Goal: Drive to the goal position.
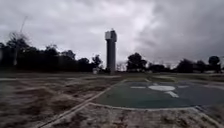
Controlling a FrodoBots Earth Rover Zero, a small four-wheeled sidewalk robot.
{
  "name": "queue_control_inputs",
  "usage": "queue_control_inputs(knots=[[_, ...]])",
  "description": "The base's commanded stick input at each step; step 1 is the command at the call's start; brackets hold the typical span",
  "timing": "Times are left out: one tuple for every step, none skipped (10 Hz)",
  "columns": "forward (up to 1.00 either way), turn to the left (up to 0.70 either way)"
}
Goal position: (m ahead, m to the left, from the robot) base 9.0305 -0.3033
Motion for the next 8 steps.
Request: queue_control_inputs(knots=[[0.70,0.00],[0.70,0.00],[0.70,0.00],[0.70,0.00],[0.70,0.00],[0.70,0.00],[0.70,0.00],[0.70,0.00]])
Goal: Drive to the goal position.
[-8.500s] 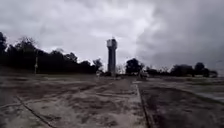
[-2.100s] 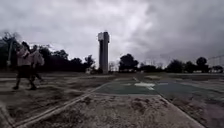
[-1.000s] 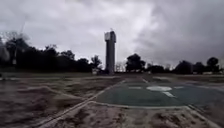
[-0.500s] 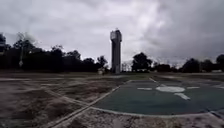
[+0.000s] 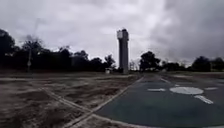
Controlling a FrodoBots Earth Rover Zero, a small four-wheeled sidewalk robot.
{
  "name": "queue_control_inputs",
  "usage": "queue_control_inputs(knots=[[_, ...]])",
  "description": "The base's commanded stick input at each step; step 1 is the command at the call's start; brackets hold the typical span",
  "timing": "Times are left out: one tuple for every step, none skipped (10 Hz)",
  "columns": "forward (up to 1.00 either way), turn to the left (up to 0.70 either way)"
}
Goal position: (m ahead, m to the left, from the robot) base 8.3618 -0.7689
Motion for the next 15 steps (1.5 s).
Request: queue_control_inputs(knots=[[0.70,0.00],[0.70,0.00],[0.70,0.00],[0.70,0.00],[0.70,0.00],[0.70,0.00],[0.70,0.00],[0.70,0.00],[0.70,0.00],[0.70,0.00],[0.70,0.00],[0.70,0.00],[0.70,0.00],[0.70,0.00],[0.70,0.00]])
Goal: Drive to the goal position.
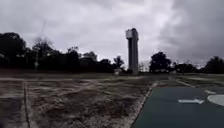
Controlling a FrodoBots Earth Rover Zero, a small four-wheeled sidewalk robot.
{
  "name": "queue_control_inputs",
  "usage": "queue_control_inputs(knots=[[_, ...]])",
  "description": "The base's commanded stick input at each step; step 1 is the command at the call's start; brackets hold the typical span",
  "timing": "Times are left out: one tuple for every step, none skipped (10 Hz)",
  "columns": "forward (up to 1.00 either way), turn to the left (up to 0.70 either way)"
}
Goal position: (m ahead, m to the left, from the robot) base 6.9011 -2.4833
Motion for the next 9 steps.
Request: queue_control_inputs(knots=[[0.70,0.00],[0.70,0.00],[0.70,0.00],[0.70,0.00],[0.70,0.00],[0.70,0.00],[0.70,-0.20],[0.70,-0.35],[0.70,-0.31]])
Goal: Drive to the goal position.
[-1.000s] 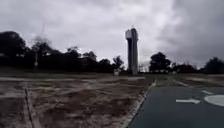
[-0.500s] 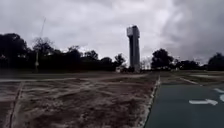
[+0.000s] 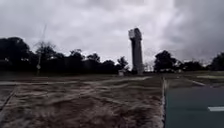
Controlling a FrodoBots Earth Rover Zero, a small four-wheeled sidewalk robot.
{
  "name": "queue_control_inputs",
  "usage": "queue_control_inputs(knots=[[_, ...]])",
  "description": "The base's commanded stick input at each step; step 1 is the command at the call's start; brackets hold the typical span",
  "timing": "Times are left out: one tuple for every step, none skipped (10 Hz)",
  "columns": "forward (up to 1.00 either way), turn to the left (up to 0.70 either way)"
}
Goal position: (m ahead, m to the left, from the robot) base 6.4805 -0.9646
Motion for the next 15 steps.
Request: queue_control_inputs(knots=[[0.70,-0.19],[0.70,0.00],[0.70,0.00],[0.70,0.00],[0.70,0.00],[0.70,0.00],[0.70,0.00],[0.70,-0.17],[0.70,-0.33],[0.70,-0.29],[0.70,0.00],[0.70,0.00],[0.70,0.00],[0.70,0.00],[0.70,0.00]])
